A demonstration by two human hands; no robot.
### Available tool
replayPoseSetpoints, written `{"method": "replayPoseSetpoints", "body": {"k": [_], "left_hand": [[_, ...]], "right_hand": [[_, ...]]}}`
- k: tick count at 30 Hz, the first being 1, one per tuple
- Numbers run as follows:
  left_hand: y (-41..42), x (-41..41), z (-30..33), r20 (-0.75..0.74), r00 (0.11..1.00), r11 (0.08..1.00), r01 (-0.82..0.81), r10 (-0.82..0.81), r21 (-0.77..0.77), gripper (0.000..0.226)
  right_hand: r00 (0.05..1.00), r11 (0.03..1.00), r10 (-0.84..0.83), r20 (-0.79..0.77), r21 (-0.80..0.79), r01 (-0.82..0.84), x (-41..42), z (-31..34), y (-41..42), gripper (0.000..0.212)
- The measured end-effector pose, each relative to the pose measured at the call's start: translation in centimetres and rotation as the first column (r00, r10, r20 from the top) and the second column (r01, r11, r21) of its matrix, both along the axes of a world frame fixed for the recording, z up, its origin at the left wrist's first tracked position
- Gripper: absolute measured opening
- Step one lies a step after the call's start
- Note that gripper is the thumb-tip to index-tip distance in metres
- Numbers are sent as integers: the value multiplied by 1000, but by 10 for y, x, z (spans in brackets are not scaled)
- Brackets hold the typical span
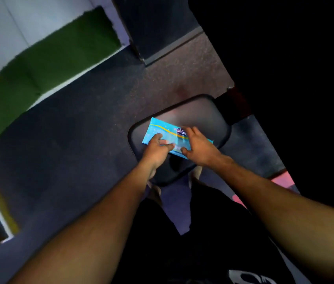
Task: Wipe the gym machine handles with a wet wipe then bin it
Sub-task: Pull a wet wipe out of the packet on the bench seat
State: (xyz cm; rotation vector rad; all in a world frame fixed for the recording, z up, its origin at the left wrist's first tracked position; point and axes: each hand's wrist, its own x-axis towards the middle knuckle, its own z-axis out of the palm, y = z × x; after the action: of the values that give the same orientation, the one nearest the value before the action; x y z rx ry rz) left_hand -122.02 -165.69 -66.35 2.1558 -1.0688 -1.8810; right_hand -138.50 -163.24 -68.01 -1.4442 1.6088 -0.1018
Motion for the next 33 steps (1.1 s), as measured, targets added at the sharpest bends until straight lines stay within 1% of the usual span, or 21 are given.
{"method": "replayPoseSetpoints", "body": {"k": [2, 4, 6, 8, 9, 12, 14, 17, 18, 21, 24, 26, 28, 30, 31, 33], "left_hand": [[1, -12, 1, -34, 999, 999, -33, 33, 4, 51], [3, -22, 3, -42, 999, 1000, 1, -2, -28, 40], [4, -28, 2, 1, 998, 991, 67, -67, -120, 27], [3, -30, 2, 85, 986, 966, 158, -143, -205, 13], [2, -30, 2, 123, 975, 948, 208, -183, -240, 10], [-2, -26, 5, 206, 947, 892, 305, -247, -333, 13], [-9, -21, 10, 255, 922, 839, 374, -291, -394, 10], [-14, -12, 14, 344, 864, 737, 497, -368, -458, 7], [-12, -8, 13, 367, 850, 722, 519, -379, -457, 8], [7, 7, 7, 356, 857, 758, 502, -372, -416, 10], [38, 18, -4, 318, 883, 778, 459, -345, -430, 16], [51, 21, -3, 311, 896, 805, 427, -317, -411, 16], [59, 21, -1, 343, 889, 831, 422, -302, -362, 17], [60, 20, 4, 416, 852, 829, 463, -318, -314, 20], [59, 20, 8, 440, 841, 826, 472, -316, -309, 20], [58, 20, 7, 429, 846, 819, 473, -317, -326, 18]], "right_hand": [[1000, 1000, 3, 31, 9, -3, -4, 0, -3, 74], [999, 1000, 4, 48, 25, -5, -7, 2, -5, 73], [998, 998, 28, 52, 62, -31, -7, 2, -6, 73], [998, 992, 62, 32, 107, -65, -10, -1, -7, 74], [997, 989, 72, 20, 128, -74, -13, -3, -7, 73], [993, 980, 119, 1, 160, -118, -18, -1, -10, 66], [988, 975, 152, -4, 166, -150, -20, 3, -12, 66], [963, 952, 270, -23, 155, -263, -16, 9, -15, 68], [954, 948, 296, -42, 139, -288, -14, 10, -19, 65], [943, 952, 305, -131, 41, -303, -9, 8, -33, 49], [919, 930, 335, -208, -84, -358, -7, 2, -45, 32], [903, 914, 358, -239, -106, -391, -6, -3, -51, 22], [880, 901, 405, -246, -58, -431, -3, -7, -53, 20], [867, 896, 421, -268, -29, -444, 0, -8, -54, 24], [862, 897, 416, -289, -26, -442, 2, -8, -54, 26], [840, 893, 414, -351, -21, -450, 6, -9, -55, 28]]}}
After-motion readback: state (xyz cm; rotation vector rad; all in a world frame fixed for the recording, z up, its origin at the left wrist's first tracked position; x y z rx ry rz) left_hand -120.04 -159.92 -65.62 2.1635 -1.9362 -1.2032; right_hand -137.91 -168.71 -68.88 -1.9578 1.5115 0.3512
